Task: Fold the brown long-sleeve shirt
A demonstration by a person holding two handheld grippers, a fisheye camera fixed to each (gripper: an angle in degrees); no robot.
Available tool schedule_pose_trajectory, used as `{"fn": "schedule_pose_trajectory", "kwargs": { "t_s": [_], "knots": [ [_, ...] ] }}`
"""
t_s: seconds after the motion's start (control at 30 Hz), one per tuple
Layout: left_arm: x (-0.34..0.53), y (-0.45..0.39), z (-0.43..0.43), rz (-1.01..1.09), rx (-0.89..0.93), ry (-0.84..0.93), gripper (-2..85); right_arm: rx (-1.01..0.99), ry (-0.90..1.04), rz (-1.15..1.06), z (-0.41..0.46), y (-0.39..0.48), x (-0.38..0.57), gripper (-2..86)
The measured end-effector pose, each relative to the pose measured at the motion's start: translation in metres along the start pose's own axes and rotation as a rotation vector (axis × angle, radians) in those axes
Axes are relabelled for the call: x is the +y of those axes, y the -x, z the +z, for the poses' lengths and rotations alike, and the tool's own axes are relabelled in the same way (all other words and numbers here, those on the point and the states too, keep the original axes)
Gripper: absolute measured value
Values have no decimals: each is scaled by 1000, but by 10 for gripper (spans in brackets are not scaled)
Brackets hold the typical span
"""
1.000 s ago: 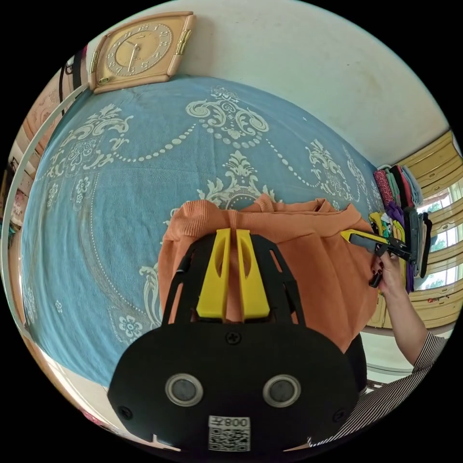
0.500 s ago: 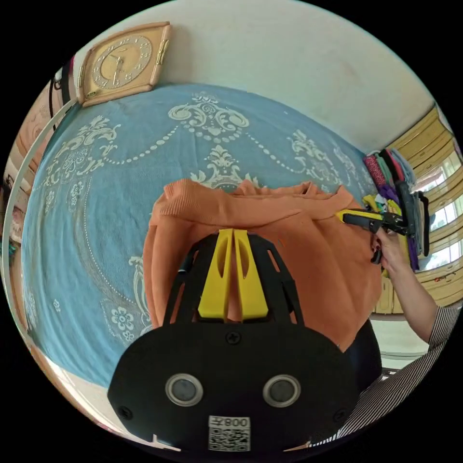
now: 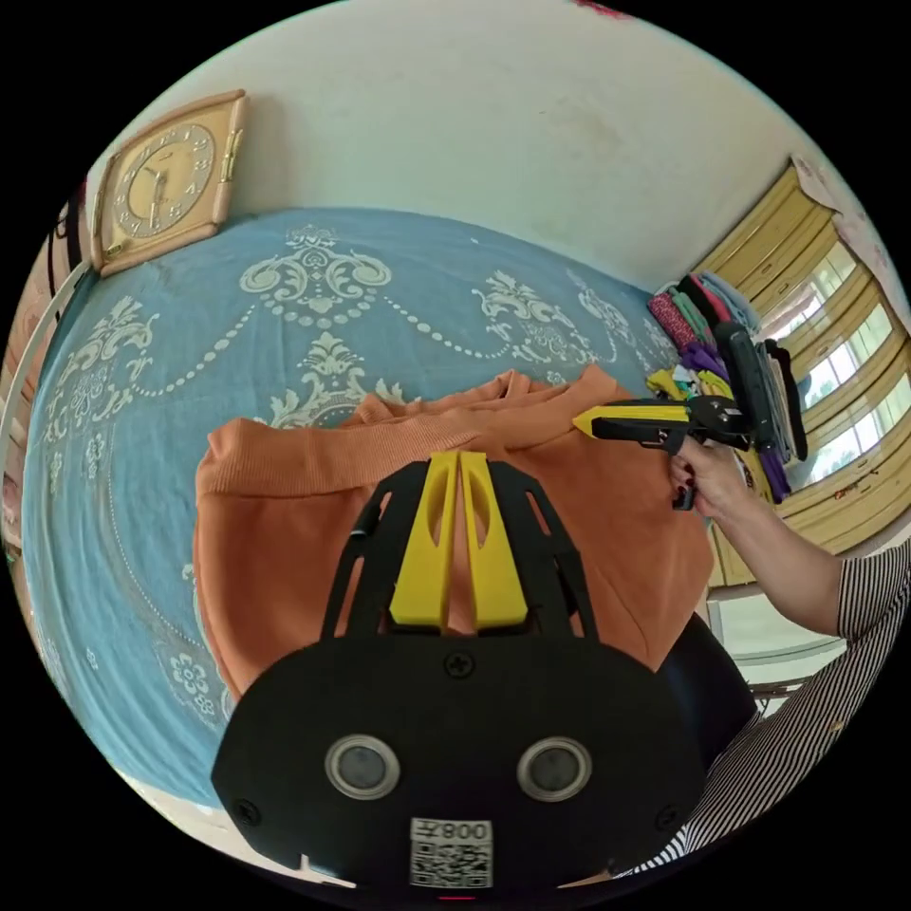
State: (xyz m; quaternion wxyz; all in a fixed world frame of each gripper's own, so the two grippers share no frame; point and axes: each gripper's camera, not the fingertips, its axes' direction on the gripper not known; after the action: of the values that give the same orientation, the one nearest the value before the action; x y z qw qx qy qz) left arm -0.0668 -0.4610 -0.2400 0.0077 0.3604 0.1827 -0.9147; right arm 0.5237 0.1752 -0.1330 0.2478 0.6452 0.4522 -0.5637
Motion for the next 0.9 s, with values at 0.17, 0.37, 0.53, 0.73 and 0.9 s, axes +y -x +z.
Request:
{"fn": "schedule_pose_trajectory", "kwargs": {
  "t_s": [0.17, 0.37, 0.53, 0.73, 0.9],
  "knots": [
    [-17, 10, 32, 1, -70, 113, 4, 53, -6, 18, 17, -7, -27, 0],
    [-4, 23, 26, -24, -25, 88, 4, -3, 0, 51, 21, -22, -32, 0],
    [24, 34, -16, -68, -58, -59, 3, -35, -142, 51, -22, -17, -6, 1],
    [44, 78, -8, -172, -166, 40, 2, -83, -62, -75, 11, 32, -25, 0],
    [59, 96, -14, -232, -96, 17, 2, -67, 57, -67, 53, 30, -39, 0]
  ]
}}
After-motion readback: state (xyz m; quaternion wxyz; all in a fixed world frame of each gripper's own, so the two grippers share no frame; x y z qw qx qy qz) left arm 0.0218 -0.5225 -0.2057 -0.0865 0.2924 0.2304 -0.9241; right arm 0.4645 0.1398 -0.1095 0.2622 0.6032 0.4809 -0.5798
